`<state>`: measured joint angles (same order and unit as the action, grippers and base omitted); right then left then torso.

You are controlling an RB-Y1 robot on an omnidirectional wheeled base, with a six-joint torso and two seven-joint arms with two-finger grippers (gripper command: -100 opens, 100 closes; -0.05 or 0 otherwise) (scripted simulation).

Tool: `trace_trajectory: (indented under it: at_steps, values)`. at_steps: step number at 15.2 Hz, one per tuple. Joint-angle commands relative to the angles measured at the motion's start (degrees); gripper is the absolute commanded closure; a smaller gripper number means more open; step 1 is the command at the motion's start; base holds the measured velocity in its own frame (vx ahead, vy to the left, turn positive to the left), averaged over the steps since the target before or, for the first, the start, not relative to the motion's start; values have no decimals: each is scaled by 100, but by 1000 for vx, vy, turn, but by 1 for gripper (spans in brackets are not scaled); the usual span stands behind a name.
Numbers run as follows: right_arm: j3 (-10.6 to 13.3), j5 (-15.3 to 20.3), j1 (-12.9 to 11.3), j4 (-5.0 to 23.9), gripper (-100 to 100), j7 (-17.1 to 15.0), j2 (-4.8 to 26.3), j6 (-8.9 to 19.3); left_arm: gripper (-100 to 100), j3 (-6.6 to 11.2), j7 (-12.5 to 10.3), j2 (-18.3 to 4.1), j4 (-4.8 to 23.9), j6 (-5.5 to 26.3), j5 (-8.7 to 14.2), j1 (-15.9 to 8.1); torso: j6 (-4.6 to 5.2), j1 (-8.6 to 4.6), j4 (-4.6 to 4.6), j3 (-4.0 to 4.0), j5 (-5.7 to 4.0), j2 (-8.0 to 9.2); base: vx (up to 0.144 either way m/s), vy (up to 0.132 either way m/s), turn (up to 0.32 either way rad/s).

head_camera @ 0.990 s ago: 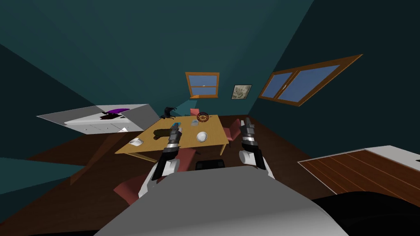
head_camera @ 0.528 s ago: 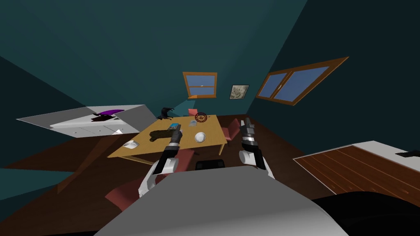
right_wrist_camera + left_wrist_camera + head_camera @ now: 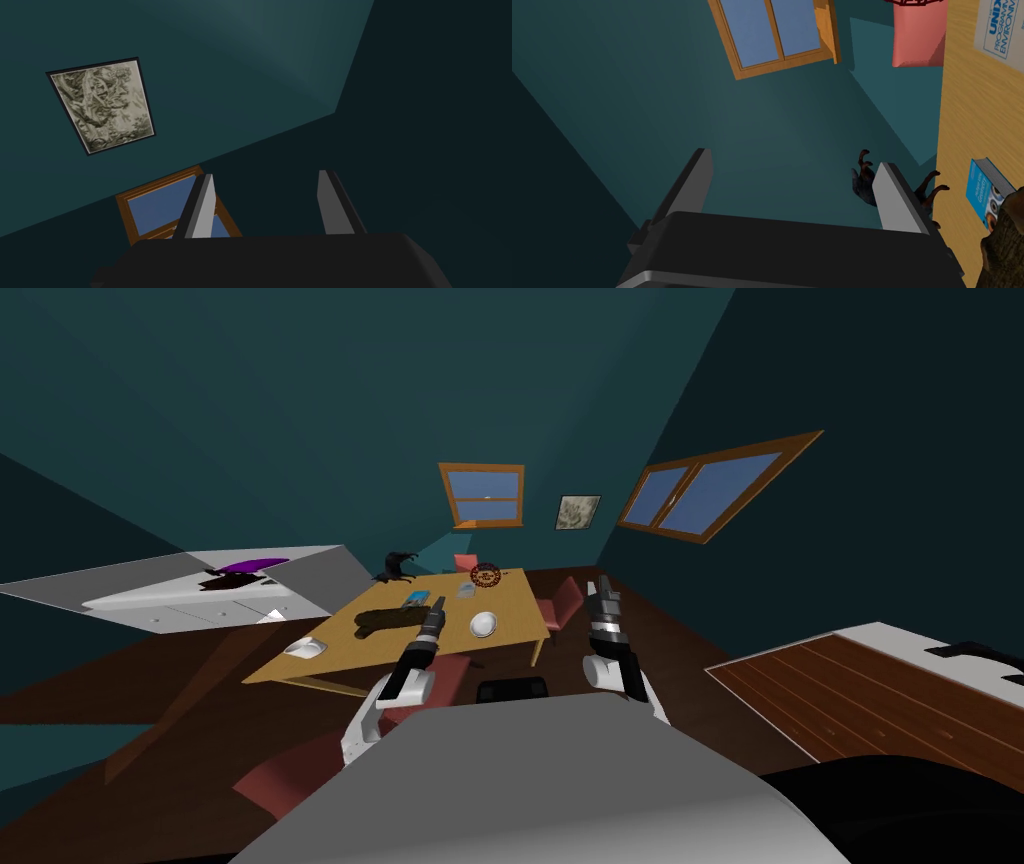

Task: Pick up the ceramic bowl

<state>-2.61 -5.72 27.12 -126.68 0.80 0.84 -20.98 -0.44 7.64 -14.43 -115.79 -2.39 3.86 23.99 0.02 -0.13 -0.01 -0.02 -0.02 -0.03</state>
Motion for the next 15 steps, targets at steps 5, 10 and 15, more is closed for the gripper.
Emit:
trace_trajectory:
  at_steps: [5, 10, 15]
  values:
    - [0, 0, 0, 0, 0, 0, 0, 0, -100, 101, 54, -142, 405, 755, 21, -255, -2, -1, 0, 0, 0, 0, 8, -36, -59]
    - [0, 0, 0, 0, 0, 0, 0, 0, -100, 136, 76, -178, 543, 1144, 26, -340, -1, -2, 0, 0, -1, 0, 8, -29, -54]
    - [0, 0, 0, 0, 0, 0, 0, 0, -100, 207, 120, -237, 824, 1755, 36, -514, -1, -5, -1, -2, -1, -3, 13, -36, -65]
